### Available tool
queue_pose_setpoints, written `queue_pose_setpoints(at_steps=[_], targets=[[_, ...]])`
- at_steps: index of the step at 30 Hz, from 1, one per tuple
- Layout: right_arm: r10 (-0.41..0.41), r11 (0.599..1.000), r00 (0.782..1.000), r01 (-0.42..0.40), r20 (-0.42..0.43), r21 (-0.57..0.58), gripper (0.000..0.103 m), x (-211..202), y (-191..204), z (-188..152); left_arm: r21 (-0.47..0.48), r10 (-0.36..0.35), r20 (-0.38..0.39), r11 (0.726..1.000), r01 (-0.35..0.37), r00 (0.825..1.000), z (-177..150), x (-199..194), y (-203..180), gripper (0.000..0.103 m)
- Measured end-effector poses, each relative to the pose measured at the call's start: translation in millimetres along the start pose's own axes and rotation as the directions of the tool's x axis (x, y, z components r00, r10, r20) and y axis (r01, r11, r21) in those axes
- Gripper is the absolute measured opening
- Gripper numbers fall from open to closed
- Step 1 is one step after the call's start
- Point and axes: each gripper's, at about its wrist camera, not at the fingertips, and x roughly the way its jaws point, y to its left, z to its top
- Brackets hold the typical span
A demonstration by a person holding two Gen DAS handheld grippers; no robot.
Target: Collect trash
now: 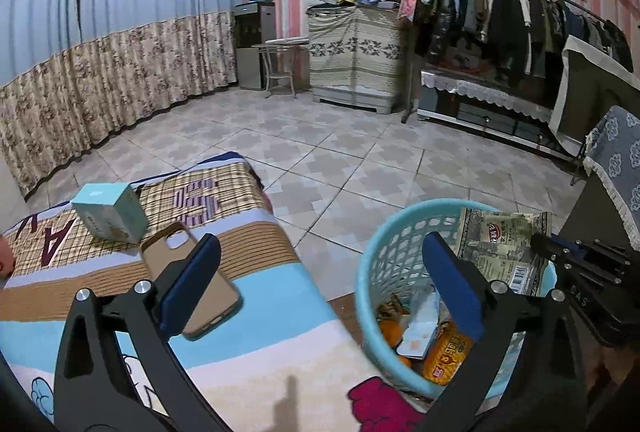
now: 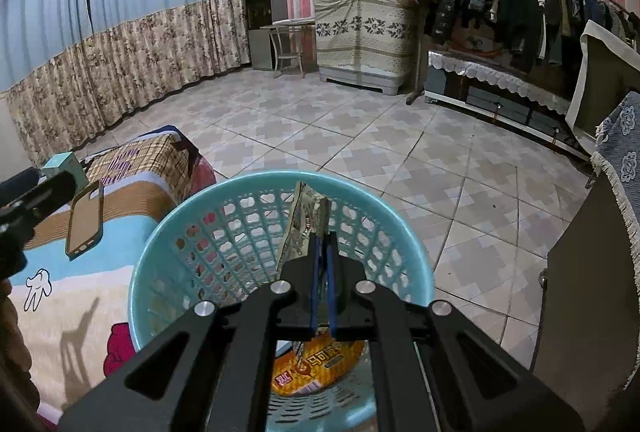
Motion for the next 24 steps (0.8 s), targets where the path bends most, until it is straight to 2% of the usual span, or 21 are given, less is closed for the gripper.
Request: queue_pose_setpoints(at_steps=[3, 5, 6, 7, 11, 13, 16, 24], targets=[[-0.007, 1.0, 1.0, 0.007, -0.021, -0.004, 0.007, 9, 6, 1, -0.012, 0.016, 0.002, 1.0, -0.016, 1.0, -2, -1, 11, 0.097], [-0.012, 1.0, 1.0, 0.012, -0.028, -0.004, 0.031, 12, 9, 0, -0.016, 0.026, 0.001, 1.0, -0.026, 1.0, -3, -3, 18, 0.097], [-0.022, 1.0, 1.0, 0.022, -0.019, -0.002, 0.064, 12, 10, -1, -0.017, 0.03, 0.001, 0.999, -0.03, 1.0, -3, -4, 20, 0.097], [-0.037, 0.999, 0.999, 0.037, -0.004, -0.006, 0.075, 10, 12, -2, -0.019, 0.034, 0.002, 0.999, -0.034, 0.999, -4, -5, 23, 0.097], [-0.044, 0.999, 0.999, 0.043, -0.023, -0.009, 0.076, 14, 16, -3, -0.035, 0.048, 0.008, 0.998, -0.047, 0.999, -6, -15, 37, 0.097], [-0.047, 0.999, 0.999, 0.047, -0.023, -0.002, 0.087, 12, 15, -3, -0.043, 0.051, 0.014, 0.998, -0.051, 0.999, -8, -22, 44, 0.097], [-0.057, 0.998, 0.998, 0.057, -0.008, 0.002, 0.095, 5, 19, -6, -0.047, 0.068, 0.027, 0.997, -0.066, 0.997, -12, -36, 53, 0.098], [-0.065, 0.998, 0.996, 0.066, 0.052, -0.01, 0.098, -29, 45, -8, -0.052, 0.124, 0.048, 0.991, -0.122, 0.991, -26, -85, 81, 0.098]])
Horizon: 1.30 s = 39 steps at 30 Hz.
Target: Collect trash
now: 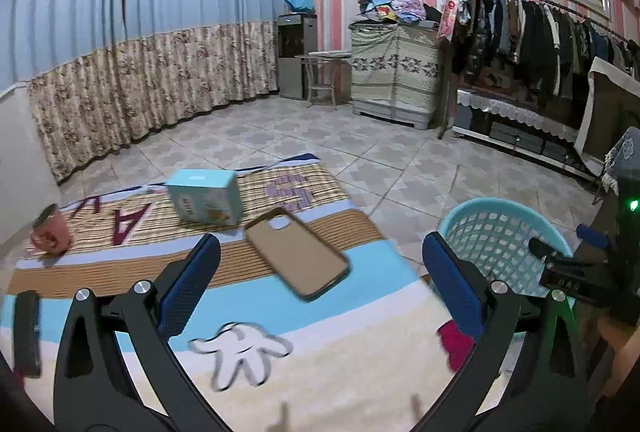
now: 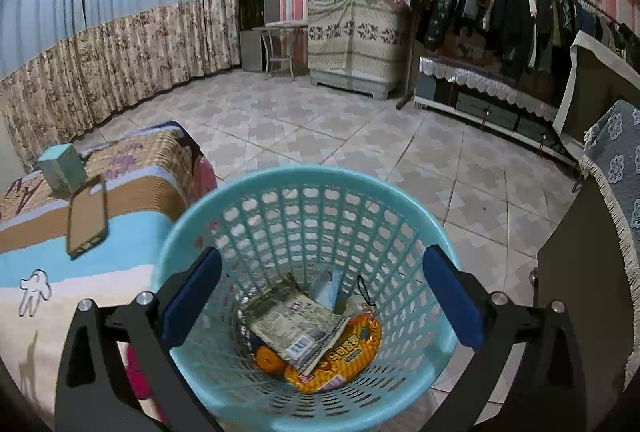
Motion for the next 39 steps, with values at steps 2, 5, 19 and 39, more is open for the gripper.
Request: queue_pose_setpoints(at_steps=[2, 5, 19, 39], targets=[[0.009, 1.0, 0.999, -0.009, 0.031, -0.003, 0.098, -18, 11, 0, 0.002, 0.018, 0.014, 1.0, -0.018, 1.0, -3, -14, 7, 0.098], [0.039, 0.999, 0.997, -0.038, 0.066, -0.016, 0.098, -42, 26, -3, -0.005, 0.034, 0.041, 0.999, -0.034, 0.999, -10, -38, 22, 0.098], [0.23, 0.971, 0.967, -0.221, 0.106, -0.086, 0.099, -130, 139, -55, -0.101, 0.142, 0.079, 0.986, -0.134, 0.987, -70, -135, 94, 0.098], [0.267, 0.959, 0.941, -0.24, 0.207, -0.148, 0.098, -189, 177, -127, -0.144, 0.248, 0.019, 0.959, -0.243, 0.968, -146, -161, 136, 0.098]])
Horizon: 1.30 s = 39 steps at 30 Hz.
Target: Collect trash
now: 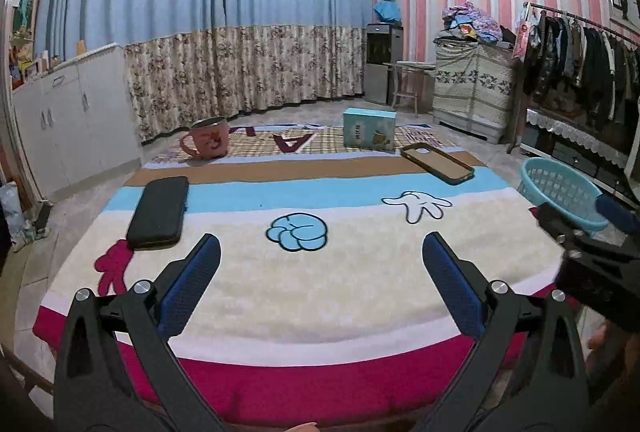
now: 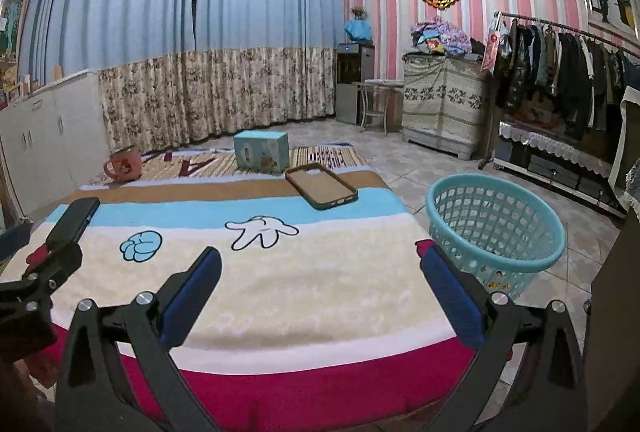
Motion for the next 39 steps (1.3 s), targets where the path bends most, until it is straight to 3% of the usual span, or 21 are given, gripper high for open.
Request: queue_pose_setpoints(at_steps=[6, 11, 39], targets=[[0.013, 0.999, 1.0, -0.013, 0.007, 0.039, 0.099, 0, -10, 1, -0.047, -0.019, 0.002, 0.999, 0.019, 1.0, -4, -4, 8, 0.098], [0.002, 0.999, 1.0, -0.002, -0.002, 0.038, 0.098, 4, -10, 0, -0.01, 0.018, 0.021, 1.0, -0.018, 1.0, -4, -2, 7, 0.098], [-0.011, 0.999, 1.0, 0.012, -0.017, 0.048, 0.099, 8, -18, -4, -0.006, -0.005, 0.055, 1.0, 0.006, 0.998, 4, 2, 11, 0.098]])
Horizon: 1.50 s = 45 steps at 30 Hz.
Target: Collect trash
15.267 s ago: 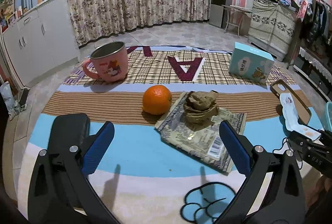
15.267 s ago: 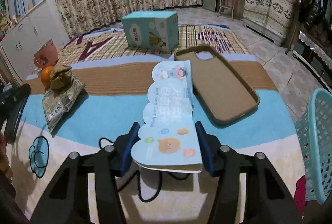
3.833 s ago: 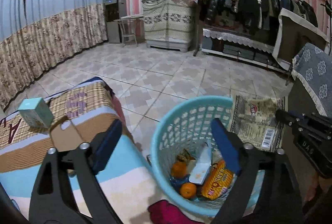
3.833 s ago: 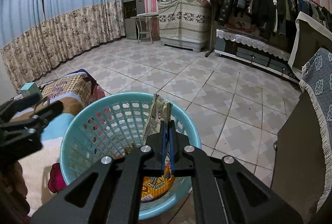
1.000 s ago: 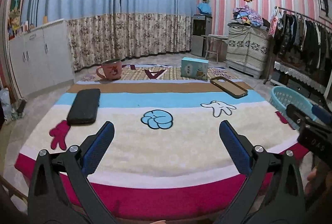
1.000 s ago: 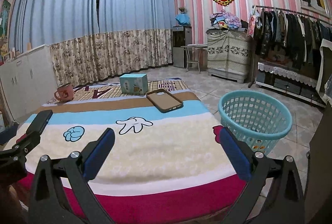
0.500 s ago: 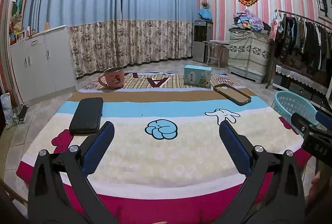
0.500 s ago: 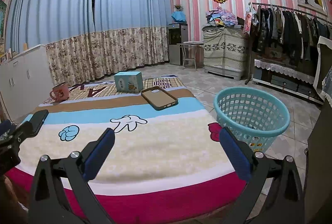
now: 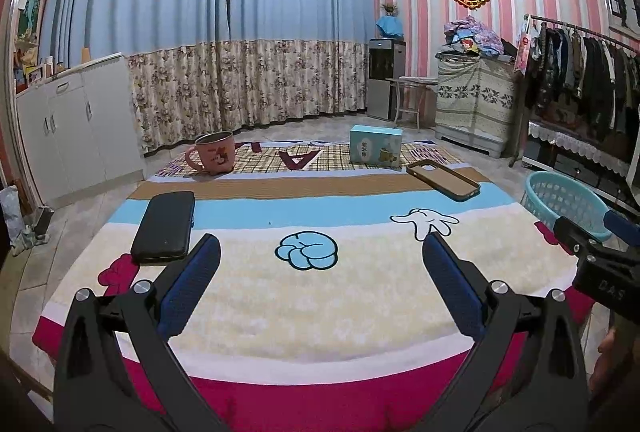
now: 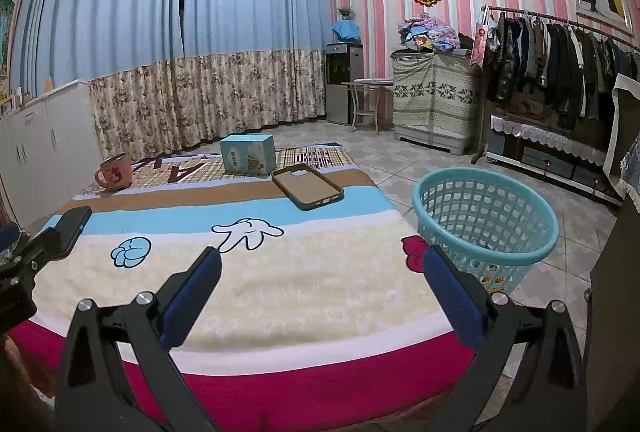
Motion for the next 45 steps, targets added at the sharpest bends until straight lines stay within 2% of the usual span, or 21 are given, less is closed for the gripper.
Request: queue_pose_setpoints(at_steps=[45], targets=[[-0.005, 1.0, 1.0, 0.005, -0.004, -0.002, 0.099, 1.0, -5.6, -3.3, 0.002, -0.003, -0.008, 1.0, 0.003, 1.0, -3.3, -1.4, -4.9, 0.098]])
